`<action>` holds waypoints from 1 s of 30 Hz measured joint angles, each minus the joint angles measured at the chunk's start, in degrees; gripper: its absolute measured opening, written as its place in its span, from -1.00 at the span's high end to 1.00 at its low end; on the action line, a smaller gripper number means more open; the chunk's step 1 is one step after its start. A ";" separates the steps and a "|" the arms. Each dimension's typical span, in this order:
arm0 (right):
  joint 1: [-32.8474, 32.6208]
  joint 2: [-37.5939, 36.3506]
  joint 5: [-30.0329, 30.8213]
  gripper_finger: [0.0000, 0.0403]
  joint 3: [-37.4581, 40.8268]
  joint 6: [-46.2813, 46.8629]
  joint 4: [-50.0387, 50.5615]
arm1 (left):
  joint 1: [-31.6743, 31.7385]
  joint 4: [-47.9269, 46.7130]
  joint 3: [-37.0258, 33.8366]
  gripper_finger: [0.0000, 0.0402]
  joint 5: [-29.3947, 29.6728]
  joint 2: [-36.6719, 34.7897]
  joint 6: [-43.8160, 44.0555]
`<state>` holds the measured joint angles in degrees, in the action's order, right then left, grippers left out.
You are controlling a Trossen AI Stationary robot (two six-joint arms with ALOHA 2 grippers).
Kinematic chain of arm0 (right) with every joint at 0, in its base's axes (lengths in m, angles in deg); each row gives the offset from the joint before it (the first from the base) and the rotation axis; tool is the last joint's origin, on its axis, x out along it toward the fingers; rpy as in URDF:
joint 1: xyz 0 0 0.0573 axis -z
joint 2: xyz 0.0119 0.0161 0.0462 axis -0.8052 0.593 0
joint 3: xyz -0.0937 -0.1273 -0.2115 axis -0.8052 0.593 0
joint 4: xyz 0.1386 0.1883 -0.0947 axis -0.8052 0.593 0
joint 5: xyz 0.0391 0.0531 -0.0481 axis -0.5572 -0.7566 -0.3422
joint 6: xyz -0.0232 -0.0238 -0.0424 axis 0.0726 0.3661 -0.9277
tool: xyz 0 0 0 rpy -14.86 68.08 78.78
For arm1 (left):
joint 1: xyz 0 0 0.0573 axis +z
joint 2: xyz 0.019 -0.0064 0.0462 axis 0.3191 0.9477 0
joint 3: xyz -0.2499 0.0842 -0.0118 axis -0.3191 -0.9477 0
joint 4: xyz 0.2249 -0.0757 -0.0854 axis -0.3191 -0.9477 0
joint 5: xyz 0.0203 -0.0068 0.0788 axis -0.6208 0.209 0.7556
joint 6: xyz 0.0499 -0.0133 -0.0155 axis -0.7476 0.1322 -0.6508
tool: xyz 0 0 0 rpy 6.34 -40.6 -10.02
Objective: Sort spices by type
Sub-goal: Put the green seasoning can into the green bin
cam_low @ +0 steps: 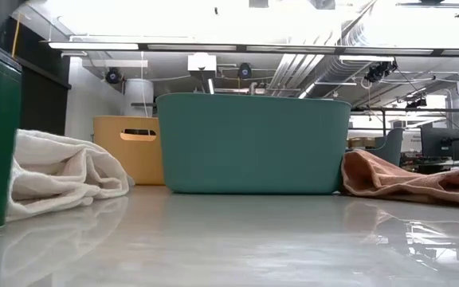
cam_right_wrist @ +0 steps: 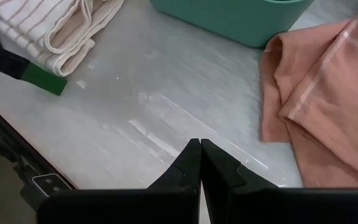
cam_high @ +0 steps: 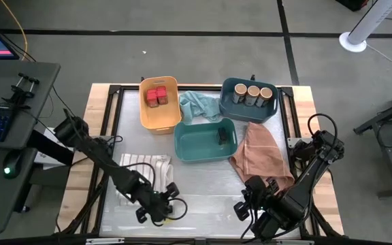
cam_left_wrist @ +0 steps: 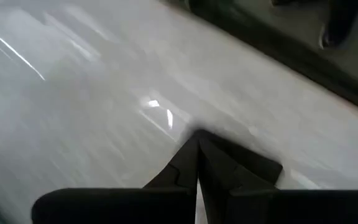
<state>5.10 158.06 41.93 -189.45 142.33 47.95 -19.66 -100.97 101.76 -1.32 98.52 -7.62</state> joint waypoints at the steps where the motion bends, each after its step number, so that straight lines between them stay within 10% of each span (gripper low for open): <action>1: 0.00 0.00 0.01 1.00 0.00 0.00 0.19 | 0.50 0.54 1.06 1.00 0.00 0.00 -1.15; 16: 0.13 0.00 0.00 1.00 0.00 -2.36 1.38 | -1.71 -14.78 8.23 1.00 -0.26 -2.88 5.78; 30: 0.13 0.00 0.00 1.00 0.00 -2.42 2.03 | -5.02 -6.39 1.73 1.00 0.48 -2.06 6.90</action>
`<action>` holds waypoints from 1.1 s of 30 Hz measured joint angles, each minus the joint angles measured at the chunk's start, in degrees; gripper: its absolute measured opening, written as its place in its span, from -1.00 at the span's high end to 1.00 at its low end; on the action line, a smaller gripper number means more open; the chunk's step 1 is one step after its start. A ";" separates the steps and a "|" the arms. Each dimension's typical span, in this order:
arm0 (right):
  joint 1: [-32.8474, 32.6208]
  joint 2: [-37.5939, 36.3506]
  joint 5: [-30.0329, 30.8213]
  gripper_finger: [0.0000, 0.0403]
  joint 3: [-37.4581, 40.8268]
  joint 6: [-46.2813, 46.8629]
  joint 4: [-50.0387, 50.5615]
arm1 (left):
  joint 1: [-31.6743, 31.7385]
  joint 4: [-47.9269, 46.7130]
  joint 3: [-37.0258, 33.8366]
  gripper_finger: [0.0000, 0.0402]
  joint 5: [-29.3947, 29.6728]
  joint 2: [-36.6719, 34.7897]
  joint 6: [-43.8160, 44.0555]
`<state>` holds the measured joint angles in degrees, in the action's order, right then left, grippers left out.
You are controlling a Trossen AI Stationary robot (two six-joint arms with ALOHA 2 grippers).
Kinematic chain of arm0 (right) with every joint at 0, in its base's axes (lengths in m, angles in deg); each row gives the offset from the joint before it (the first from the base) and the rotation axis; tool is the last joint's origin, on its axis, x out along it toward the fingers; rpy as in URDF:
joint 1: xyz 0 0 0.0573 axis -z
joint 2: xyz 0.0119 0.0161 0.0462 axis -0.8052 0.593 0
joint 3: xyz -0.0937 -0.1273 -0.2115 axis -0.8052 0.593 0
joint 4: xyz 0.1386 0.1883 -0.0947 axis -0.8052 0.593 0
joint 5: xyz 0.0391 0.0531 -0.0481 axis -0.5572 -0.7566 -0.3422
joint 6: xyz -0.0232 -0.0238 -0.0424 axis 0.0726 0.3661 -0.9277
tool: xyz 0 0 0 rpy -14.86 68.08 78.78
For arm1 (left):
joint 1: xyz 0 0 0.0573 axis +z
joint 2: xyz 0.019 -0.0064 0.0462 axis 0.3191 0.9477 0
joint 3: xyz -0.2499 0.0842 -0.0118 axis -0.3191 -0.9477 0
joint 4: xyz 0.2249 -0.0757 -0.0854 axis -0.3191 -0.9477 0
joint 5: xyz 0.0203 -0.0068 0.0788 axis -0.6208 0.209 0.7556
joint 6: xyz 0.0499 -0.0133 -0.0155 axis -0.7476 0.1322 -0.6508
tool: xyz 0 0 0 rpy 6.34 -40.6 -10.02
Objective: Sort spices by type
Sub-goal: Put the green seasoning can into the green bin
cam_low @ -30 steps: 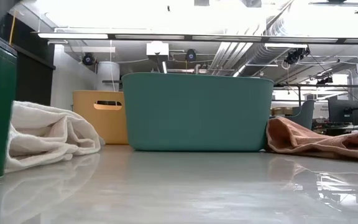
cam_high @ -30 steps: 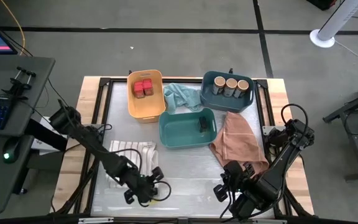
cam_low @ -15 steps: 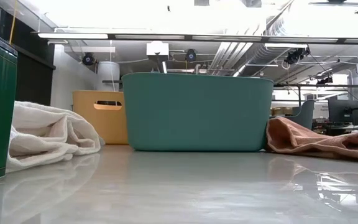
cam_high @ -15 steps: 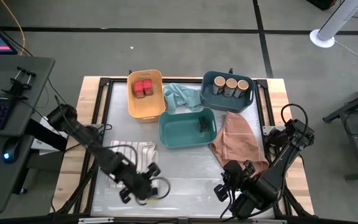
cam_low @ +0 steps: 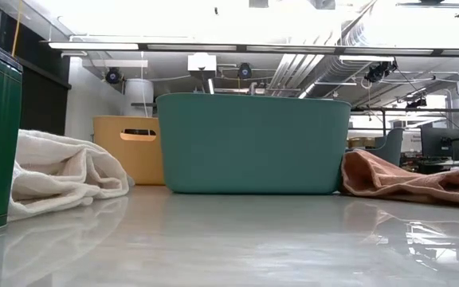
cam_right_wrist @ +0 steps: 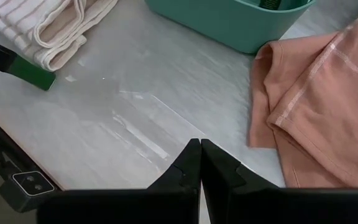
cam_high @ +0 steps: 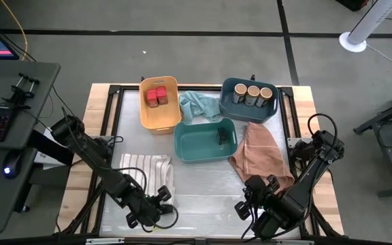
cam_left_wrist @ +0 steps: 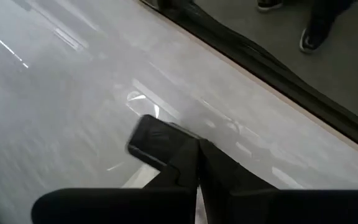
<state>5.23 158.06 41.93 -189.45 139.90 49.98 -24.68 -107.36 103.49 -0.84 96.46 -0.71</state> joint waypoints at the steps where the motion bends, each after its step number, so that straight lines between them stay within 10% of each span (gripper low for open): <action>1: 0.00 0.00 -0.01 1.00 0.00 0.00 0.00 | 0.36 0.12 0.06 1.00 -0.04 -0.02 -0.12; 33: -0.02 0.00 -0.01 1.00 0.00 0.03 -0.01 | 8.55 8.91 0.21 1.00 -5.00 6.04 -3.68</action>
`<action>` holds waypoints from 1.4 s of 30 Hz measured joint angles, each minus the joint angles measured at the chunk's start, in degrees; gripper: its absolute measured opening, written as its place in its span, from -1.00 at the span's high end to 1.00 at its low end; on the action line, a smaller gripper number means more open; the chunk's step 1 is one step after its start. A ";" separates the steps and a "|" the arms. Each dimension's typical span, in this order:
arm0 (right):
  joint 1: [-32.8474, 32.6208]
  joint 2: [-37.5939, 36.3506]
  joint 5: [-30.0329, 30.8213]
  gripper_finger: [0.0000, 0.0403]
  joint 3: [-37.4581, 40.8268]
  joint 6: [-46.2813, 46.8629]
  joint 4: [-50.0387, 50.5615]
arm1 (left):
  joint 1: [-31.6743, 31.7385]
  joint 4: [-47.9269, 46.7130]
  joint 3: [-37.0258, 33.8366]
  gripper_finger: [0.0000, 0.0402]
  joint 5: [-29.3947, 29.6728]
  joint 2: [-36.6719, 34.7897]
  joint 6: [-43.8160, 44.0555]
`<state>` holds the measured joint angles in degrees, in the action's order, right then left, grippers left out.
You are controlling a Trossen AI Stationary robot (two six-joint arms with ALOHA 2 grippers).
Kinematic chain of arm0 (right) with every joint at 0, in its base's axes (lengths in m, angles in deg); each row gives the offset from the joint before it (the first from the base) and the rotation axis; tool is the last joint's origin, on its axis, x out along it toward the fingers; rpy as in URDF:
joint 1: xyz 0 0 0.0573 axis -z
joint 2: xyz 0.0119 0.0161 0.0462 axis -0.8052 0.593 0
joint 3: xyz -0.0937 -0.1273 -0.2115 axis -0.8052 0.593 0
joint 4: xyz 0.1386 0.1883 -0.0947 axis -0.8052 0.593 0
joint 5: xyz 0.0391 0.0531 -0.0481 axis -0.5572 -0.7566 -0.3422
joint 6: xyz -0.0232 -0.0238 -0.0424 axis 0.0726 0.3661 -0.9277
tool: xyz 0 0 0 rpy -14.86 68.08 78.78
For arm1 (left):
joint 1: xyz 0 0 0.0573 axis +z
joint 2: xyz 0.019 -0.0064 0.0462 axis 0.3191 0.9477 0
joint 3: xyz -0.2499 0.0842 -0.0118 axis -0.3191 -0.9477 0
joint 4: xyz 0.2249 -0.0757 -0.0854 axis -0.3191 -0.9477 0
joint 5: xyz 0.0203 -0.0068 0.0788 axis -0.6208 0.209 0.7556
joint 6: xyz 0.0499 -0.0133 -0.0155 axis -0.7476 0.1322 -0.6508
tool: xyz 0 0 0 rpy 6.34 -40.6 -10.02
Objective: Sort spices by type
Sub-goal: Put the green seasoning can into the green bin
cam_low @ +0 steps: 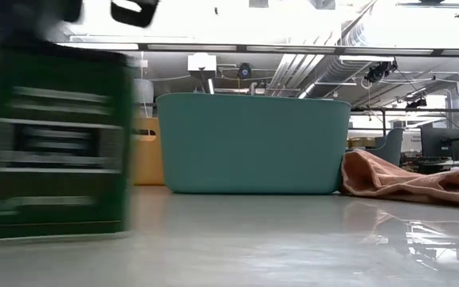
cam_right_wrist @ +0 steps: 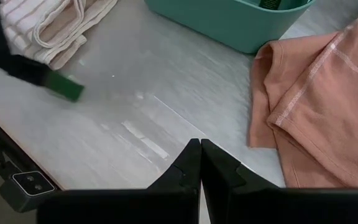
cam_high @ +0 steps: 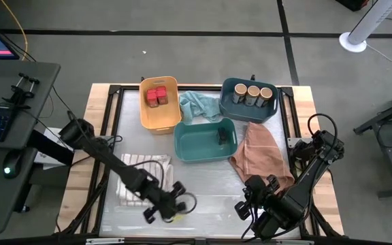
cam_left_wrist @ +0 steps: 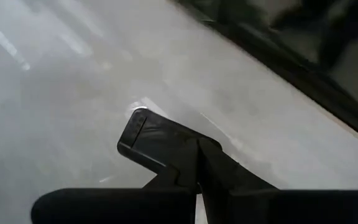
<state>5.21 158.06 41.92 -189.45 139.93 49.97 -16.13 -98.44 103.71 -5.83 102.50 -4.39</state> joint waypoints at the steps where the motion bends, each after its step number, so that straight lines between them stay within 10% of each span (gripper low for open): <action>1: 0.02 0.00 0.00 1.00 0.00 0.00 -0.01 | 0.96 0.91 0.00 1.00 0.48 0.41 1.49; 29: 0.01 0.00 0.00 1.00 0.00 -0.09 -0.32 | 9.86 -9.97 -0.48 1.00 4.80 -6.67 11.00; 42: 0.15 0.00 0.04 1.00 0.00 -1.40 0.10 | 9.18 -8.69 -0.26 0.75 3.76 -12.86 31.89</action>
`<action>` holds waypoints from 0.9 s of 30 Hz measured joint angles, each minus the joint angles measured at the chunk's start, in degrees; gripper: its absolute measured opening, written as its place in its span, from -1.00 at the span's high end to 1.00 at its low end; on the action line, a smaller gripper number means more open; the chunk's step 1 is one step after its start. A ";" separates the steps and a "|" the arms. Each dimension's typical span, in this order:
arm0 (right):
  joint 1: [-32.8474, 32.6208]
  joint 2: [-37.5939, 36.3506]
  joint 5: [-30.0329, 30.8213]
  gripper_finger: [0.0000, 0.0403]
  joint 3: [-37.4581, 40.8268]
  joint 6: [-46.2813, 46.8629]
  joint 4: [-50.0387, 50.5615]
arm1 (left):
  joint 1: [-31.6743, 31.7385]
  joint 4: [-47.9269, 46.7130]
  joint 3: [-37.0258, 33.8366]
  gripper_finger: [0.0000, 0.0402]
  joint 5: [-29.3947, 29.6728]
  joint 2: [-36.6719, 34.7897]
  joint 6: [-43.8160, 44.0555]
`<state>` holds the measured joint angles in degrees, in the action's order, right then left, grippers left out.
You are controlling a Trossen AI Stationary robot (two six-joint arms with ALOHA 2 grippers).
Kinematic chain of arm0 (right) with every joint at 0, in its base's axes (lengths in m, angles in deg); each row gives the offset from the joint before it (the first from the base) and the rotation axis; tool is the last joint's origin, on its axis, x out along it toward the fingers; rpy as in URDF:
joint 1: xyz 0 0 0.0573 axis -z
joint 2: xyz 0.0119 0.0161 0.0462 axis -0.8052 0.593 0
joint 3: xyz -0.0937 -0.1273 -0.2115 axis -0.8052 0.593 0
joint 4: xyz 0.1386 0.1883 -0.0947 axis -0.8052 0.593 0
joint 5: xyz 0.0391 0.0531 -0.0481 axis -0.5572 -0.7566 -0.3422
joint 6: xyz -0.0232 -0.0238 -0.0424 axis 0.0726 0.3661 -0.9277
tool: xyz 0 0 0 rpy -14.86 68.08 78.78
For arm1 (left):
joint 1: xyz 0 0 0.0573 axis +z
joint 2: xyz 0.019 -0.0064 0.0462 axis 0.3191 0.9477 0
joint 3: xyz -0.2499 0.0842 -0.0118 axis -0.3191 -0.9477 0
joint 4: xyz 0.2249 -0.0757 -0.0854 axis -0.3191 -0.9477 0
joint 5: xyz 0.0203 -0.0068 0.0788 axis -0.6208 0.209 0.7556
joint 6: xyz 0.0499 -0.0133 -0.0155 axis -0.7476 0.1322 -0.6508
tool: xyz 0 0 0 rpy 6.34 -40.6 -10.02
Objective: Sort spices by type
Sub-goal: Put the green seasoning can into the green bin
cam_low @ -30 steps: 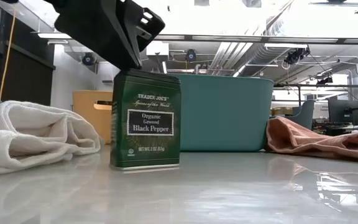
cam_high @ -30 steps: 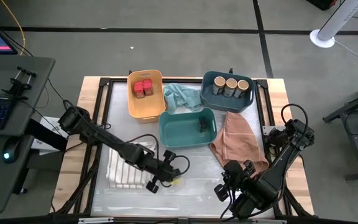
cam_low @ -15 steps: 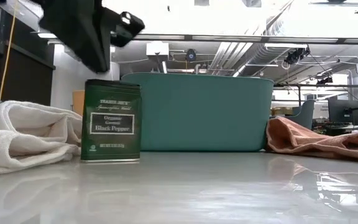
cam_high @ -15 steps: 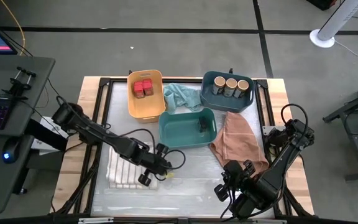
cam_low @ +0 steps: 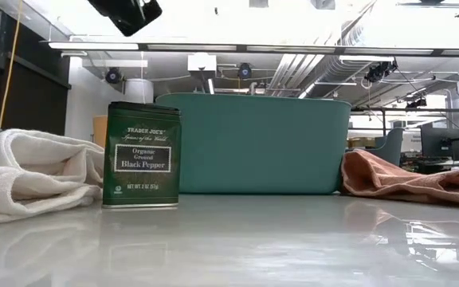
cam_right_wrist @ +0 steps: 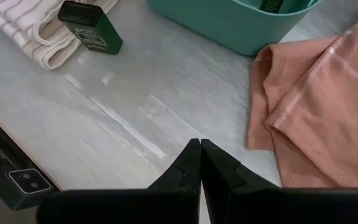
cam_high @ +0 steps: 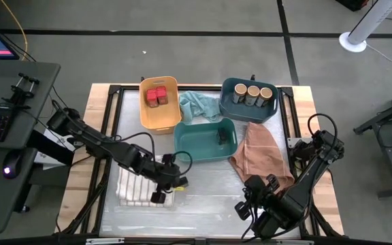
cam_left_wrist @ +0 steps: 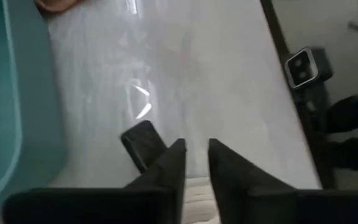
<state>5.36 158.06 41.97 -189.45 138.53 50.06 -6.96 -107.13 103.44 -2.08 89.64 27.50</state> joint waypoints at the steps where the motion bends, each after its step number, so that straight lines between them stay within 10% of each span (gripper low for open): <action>1: 0.00 0.00 0.02 1.00 0.00 -0.02 0.02 | 0.12 0.17 0.00 0.66 -0.71 0.00 1.15; 14: 0.00 0.00 0.00 1.00 0.00 0.04 0.00 | 0.44 0.27 0.11 -0.64 1.20 4.17 18.06; 27: 0.00 0.00 0.17 1.00 0.00 -0.09 0.07 | 0.57 0.45 0.11 -0.76 3.78 13.30 24.47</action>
<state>5.36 158.06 42.14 -189.45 138.45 50.13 -6.38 -106.68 103.55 1.70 102.94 51.97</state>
